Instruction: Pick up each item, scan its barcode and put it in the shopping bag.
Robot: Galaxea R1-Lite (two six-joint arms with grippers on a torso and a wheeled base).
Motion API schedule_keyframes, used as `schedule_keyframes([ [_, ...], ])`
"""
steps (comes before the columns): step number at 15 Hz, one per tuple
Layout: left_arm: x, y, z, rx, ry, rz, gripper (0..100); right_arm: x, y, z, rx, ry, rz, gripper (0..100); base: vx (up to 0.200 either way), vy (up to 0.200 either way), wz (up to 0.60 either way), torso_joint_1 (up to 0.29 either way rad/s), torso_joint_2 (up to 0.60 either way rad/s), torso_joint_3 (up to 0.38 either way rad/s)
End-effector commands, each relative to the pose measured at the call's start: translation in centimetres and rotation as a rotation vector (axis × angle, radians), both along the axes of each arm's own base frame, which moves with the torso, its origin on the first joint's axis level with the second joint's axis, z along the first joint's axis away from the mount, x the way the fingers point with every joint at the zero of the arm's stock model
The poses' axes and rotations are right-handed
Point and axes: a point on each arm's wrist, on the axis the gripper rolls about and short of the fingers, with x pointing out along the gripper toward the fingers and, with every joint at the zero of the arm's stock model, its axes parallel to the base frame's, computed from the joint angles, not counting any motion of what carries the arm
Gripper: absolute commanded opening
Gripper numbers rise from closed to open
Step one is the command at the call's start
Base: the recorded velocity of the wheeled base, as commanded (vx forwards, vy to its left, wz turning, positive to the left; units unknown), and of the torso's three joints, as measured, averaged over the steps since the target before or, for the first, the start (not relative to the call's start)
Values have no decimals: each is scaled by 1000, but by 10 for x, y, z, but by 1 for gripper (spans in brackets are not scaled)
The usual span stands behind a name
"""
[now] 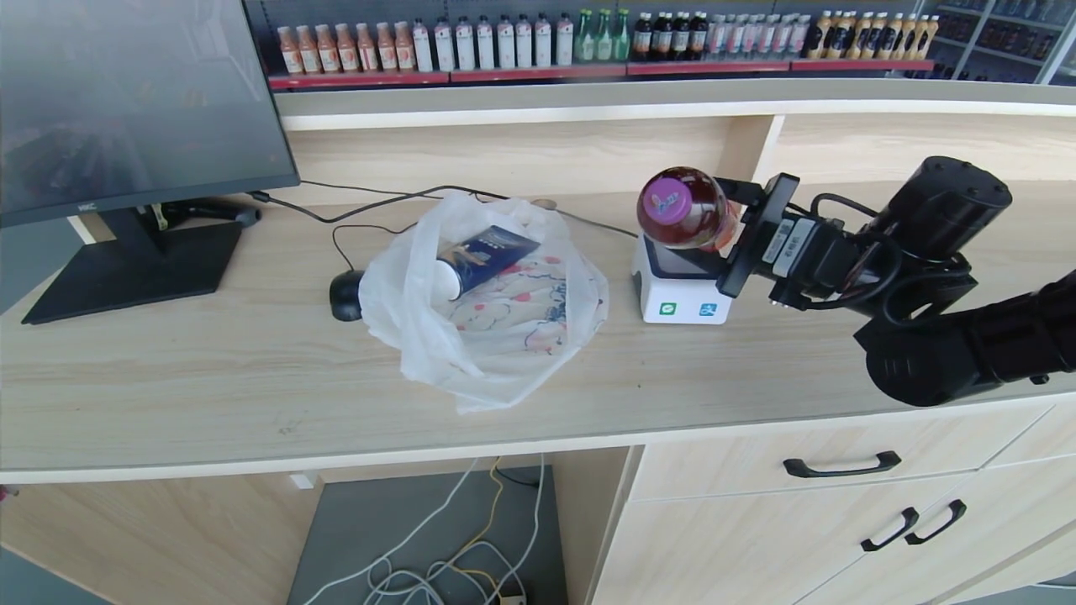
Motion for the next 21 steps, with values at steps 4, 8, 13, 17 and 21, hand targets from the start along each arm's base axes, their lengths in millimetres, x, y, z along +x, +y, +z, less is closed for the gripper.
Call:
schedule_keyframes([
  [4, 0, 0, 0, 0, 0, 2, 100, -1, 0, -2, -4, 5, -1, 0, 0, 0, 0, 0, 0, 0],
  [8, 0, 0, 0, 0, 0, 2, 100, -1, 1, -3, -4, 8, 0, 0, 0, 0, 0, 0, 0, 0],
  [13, 0, 0, 0, 0, 0, 3, 100, -2, 1, -1, 1, 9, -3, 0, 0, 0, 0, 0, 0, 0],
  [17, 0, 0, 0, 0, 0, 2, 100, -5, 5, 2, 25, 23, -18, 0, 0, 0, 0, 0, 0, 0],
  [21, 0, 0, 0, 0, 0, 2, 100, -29, 15, 30, 220, 158, -55, 0, 0, 0, 0, 0, 0, 0],
])
